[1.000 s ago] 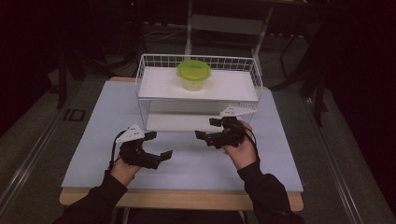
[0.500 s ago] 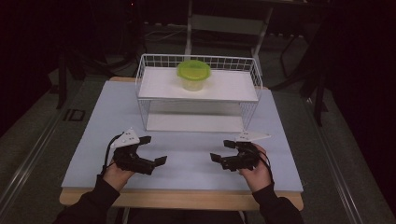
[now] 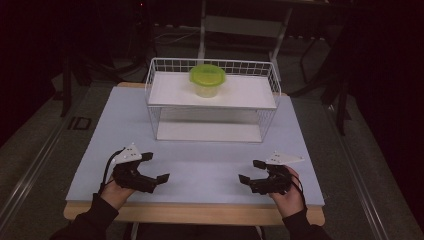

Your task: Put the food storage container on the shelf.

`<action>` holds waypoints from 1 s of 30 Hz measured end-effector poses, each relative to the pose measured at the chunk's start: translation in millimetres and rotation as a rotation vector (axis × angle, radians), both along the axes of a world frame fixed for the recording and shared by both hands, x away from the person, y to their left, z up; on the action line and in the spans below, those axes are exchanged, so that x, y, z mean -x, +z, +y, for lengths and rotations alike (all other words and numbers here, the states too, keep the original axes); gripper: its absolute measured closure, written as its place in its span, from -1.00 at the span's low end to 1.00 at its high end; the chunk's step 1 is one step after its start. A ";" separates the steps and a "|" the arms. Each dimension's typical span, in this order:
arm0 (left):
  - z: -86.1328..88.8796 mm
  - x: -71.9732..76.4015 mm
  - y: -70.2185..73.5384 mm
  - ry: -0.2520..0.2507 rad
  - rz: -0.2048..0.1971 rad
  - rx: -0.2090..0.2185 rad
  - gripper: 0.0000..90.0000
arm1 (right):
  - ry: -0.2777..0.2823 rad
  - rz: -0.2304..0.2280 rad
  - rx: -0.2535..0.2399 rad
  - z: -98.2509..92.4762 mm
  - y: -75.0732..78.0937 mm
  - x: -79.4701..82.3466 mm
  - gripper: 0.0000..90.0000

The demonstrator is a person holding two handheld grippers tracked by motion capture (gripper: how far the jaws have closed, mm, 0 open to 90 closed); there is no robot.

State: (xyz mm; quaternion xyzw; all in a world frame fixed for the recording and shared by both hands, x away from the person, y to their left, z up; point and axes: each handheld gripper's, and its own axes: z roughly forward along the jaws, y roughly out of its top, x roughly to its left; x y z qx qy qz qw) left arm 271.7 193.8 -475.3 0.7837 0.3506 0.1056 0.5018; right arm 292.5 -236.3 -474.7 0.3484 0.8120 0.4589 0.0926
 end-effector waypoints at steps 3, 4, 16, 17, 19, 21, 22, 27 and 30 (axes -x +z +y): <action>3.2 1.2 -3.8 0.001 -0.001 -0.001 -0.98 | 0.007 0.004 0.019 -2.0 -2.4 2.6 -0.61; 3.8 1.4 -5.2 0.002 0.002 -0.004 -0.98 | 0.009 0.006 0.021 -2.8 -3.5 3.7 -0.62; 1.7 0.6 -18.1 -0.024 0.029 -0.022 -0.98 | -0.006 0.048 0.025 -19.4 -14.7 9.8 -0.63; 1.9 0.5 -17.9 -0.026 0.024 -0.020 -0.98 | -0.004 0.050 0.026 -19.3 -15.4 9.0 -0.63; 2.6 -0.1 -17.9 -0.027 0.024 -0.016 -0.98 | 0.000 0.046 0.031 -19.0 -16.5 7.1 -0.63; 4.1 -0.6 -18.2 -0.027 0.028 -0.001 -0.98 | 0.001 0.050 0.030 -19.0 -17.7 4.9 -0.64; 4.4 -0.7 -17.9 -0.028 0.027 0.001 -0.98 | -0.006 0.050 0.029 -19.3 -18.6 3.3 -0.64; 4.4 -1.1 -16.9 -0.043 0.024 0.023 -0.98 | -0.014 0.054 0.034 -18.9 -22.7 -2.1 -0.64; 2.2 0.1 -16.6 -0.053 0.021 0.020 -0.98 | -0.011 0.050 0.045 -17.4 -23.6 -4.1 -0.64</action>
